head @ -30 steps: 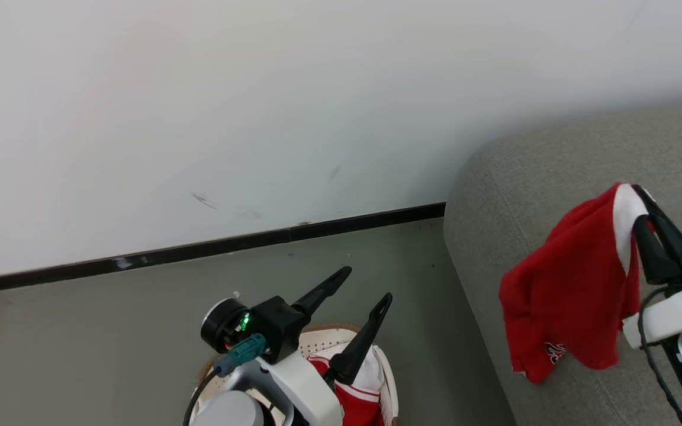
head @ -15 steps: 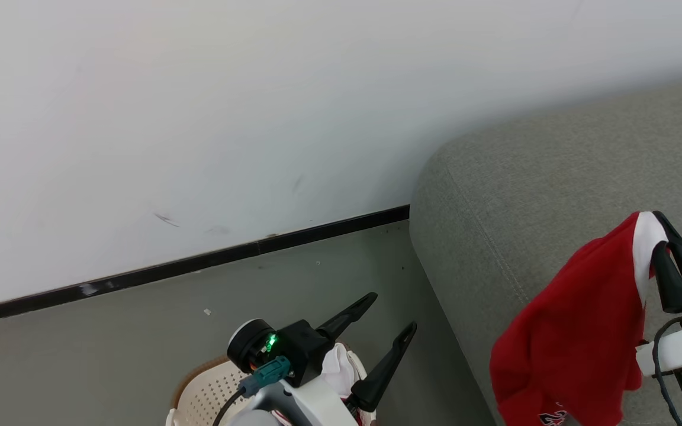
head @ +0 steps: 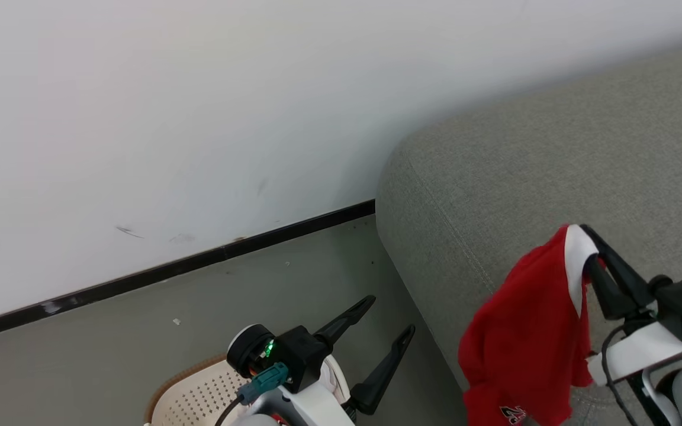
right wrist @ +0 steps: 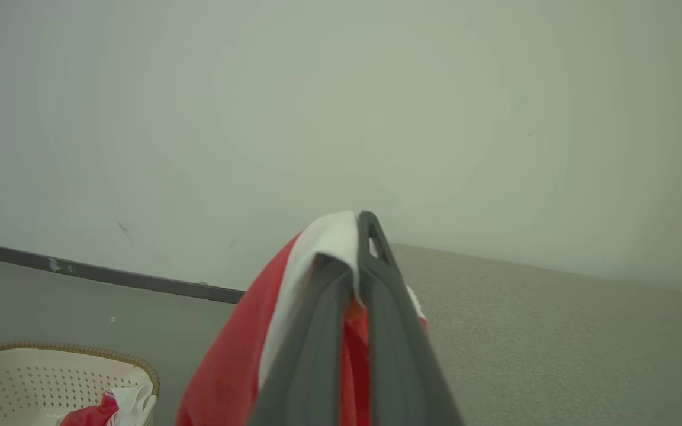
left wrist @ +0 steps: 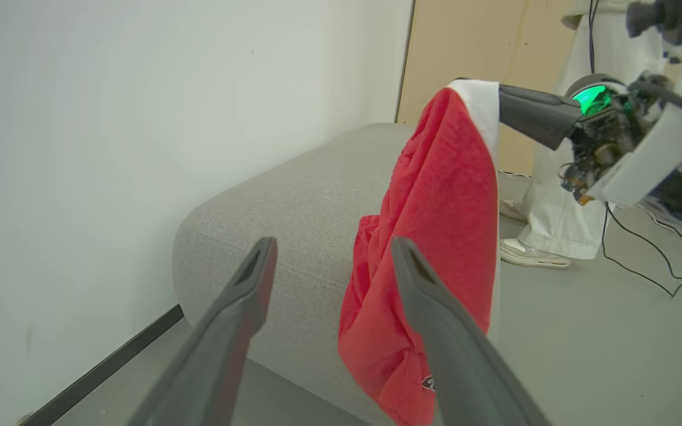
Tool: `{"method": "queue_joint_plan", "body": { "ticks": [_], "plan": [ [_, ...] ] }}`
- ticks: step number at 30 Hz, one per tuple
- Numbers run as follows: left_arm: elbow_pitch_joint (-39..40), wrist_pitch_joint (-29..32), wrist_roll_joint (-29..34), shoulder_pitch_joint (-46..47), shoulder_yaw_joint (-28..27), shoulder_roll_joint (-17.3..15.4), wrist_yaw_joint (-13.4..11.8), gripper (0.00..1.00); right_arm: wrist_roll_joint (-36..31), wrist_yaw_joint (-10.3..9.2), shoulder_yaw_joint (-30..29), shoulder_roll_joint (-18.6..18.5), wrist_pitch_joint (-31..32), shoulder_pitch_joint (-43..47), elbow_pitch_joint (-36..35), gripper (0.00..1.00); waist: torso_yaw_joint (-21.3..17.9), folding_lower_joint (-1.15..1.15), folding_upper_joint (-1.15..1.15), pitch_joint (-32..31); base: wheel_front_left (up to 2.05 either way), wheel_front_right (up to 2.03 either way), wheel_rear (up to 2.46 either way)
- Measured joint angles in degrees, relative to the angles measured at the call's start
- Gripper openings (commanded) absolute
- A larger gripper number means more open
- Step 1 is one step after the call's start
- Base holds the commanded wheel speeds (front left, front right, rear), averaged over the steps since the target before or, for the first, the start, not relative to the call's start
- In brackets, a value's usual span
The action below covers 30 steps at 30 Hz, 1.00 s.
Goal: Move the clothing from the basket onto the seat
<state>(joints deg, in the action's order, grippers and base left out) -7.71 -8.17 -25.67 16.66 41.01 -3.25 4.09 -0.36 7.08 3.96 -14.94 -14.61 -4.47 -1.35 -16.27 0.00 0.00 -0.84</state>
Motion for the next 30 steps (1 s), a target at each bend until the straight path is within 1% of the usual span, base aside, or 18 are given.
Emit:
{"method": "queue_joint_plan", "body": {
  "ticks": [2,4,6,10,14,18,22,24,27,30],
  "plan": [
    [-0.11,0.0,0.11,-0.11,-0.21,0.01,-0.52,1.0,1.16,0.0,1.25,-1.18,0.09,-2.96,0.57,0.0,-0.29,0.0,0.0,0.45,0.0,0.0,0.0],
    [-0.15,0.0,0.37,-0.11,-0.34,-0.01,-0.99,1.0,1.48,0.0,2.94,-3.24,0.65,-6.97,1.54,0.0,-0.47,0.0,0.0,1.01,0.0,0.0,0.0],
    [-0.15,0.0,1.12,-0.1,-0.44,-0.05,-1.31,1.0,2.19,0.0,3.21,-4.87,1.58,-11.15,2.44,0.0,-0.53,0.0,0.0,1.65,0.0,0.0,0.0],
    [0.13,-0.08,1.62,-0.05,-0.89,-0.14,-2.0,1.0,8.23,0.0,0.66,-4.98,3.42,-19.94,4.48,0.0,-0.39,0.0,0.0,3.04,0.0,0.0,0.0],
    [0.98,-0.05,2.94,0.09,-1.21,-0.8,-2.78,1.0,10.69,0.0,-2.7,-5.69,5.66,-28.62,7.5,0.0,-0.06,0.0,0.0,4.56,0.0,0.0,0.0],
    [2.3,0.03,3.91,0.61,-1.53,-1.01,-3.63,1.0,12.07,0.0,-6.14,-7.82,7.7,-35.97,11.51,0.0,0.38,0.0,0.0,6.23,0.0,0.0,0.0],
    [3.99,0.38,5.08,1.64,-1.43,-1.58,-3.98,1.0,12.46,0.0,-9.95,-10.22,9.16,-40.71,16.48,0.0,0.97,0.0,0.0,8.05,0.0,0.0,0.0],
    [5.1,0.55,5.25,2.42,-1.25,-1.78,-4.2,1.0,12.28,0.0,-11.81,-12.09,9.33,-42.51,18.73,0.0,1.31,0.0,0.0,9.01,0.0,0.0,0.0],
    [6.45,1.12,6.47,3.15,-0.57,-1.81,-4.21,1.0,11.16,0.0,-13.03,-14.73,9.73,-44.09,21.62,0.0,1.89,0.0,0.0,10.5,0.0,0.0,0.0],
    [7.58,1.68,7.2,3.72,0.56,-1.69,-4.19,1.0,10.18,0.0,-14.19,-15.81,9.75,-44.24,24.32,0.0,2.5,0.0,0.0,12.02,0.0,0.0,0.0]
  ]
}}
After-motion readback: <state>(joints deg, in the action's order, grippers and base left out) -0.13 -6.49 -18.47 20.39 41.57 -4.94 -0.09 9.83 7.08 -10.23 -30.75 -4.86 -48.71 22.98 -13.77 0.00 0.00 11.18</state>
